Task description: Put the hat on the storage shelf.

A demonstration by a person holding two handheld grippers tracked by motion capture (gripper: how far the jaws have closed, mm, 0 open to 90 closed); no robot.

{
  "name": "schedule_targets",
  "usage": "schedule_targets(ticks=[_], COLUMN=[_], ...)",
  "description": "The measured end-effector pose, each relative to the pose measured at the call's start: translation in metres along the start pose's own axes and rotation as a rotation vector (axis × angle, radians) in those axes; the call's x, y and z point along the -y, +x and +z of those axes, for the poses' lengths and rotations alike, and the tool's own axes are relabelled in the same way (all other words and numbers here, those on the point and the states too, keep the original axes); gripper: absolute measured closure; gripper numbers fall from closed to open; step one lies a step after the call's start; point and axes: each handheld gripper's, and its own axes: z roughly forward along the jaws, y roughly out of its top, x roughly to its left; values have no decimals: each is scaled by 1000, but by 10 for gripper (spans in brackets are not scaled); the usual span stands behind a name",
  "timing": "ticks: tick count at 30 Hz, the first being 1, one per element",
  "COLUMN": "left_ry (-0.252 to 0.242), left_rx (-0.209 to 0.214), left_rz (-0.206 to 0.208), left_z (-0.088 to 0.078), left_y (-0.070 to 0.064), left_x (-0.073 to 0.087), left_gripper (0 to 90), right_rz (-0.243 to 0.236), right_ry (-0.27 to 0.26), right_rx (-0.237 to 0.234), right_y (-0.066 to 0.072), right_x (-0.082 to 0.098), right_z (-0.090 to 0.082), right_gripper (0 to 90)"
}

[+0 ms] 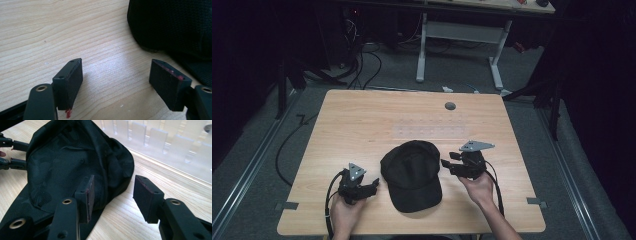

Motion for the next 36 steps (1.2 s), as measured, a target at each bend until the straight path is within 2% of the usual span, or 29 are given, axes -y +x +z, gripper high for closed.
schedule_targets(ticks=[15,22,36], left_ry=[0,0,2], left_rx=[0,0,2], left_rz=[0,-1,-5], left_z=[0,0,0], left_y=[0,0,0], left_x=[0,0,0], left_gripper=[272,272,272], right_rz=[-29,-34,-48], right_ry=[35,56,93], right_rx=[-23,-18,-13], right_y=[8,10,13], right_x=[-20,-25,-33], right_z=[20,30,48], right_gripper=[539,538,610])
